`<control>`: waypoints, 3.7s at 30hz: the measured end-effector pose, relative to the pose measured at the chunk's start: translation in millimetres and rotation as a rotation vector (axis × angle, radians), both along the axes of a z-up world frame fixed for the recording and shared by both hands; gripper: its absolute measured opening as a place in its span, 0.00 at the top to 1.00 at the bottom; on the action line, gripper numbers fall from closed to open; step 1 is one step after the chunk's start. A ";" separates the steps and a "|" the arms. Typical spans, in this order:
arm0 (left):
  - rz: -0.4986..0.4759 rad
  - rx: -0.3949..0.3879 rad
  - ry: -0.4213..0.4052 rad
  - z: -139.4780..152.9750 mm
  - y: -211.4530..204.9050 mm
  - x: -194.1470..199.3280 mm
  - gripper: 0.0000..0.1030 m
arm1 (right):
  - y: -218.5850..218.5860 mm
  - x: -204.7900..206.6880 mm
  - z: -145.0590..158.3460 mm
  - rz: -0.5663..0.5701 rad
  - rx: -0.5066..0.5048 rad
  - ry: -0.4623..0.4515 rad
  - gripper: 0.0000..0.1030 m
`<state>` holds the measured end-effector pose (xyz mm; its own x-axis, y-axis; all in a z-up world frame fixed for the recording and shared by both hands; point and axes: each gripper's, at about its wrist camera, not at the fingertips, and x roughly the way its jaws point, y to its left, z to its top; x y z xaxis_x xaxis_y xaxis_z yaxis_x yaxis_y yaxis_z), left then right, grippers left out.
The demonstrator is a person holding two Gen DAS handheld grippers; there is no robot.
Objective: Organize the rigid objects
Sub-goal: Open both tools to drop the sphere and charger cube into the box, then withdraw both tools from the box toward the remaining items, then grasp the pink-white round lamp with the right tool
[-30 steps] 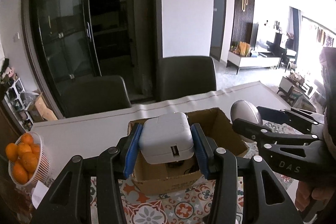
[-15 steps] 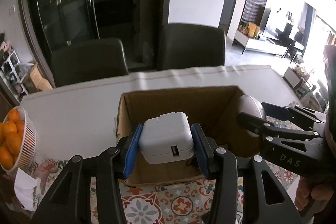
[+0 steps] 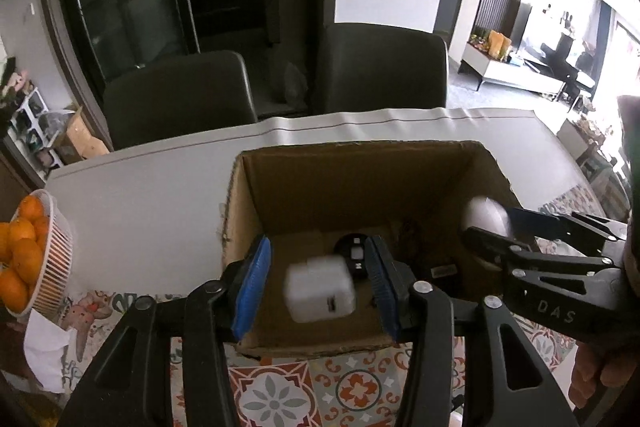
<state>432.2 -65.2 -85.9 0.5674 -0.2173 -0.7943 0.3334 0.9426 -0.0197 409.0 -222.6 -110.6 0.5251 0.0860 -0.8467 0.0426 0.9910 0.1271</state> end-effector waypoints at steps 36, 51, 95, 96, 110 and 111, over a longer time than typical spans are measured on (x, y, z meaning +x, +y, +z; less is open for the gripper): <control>0.228 0.090 -0.313 80.4 61.1 -162.6 0.00 | 45.1 -154.5 92.5 -0.033 -0.145 -0.302 0.18; 0.240 0.075 -0.228 53.7 69.4 -204.3 0.00 | 54.4 -201.4 63.9 -0.006 -0.094 -0.271 0.17; 0.176 0.143 0.101 -93.9 80.0 -195.1 0.00 | 66.6 -196.1 -91.1 0.002 -0.024 0.067 0.17; 0.175 0.144 0.107 -96.0 80.2 -194.5 0.00 | 66.2 -195.1 -93.6 0.002 -0.021 0.072 0.17; 0.169 0.185 0.125 -116.3 81.0 -185.8 0.00 | 64.6 -180.5 -128.9 -0.020 -0.018 0.126 0.19; 0.169 0.186 0.125 -117.1 81.4 -185.8 0.00 | 64.6 -179.5 -130.5 -0.023 -0.018 0.131 0.20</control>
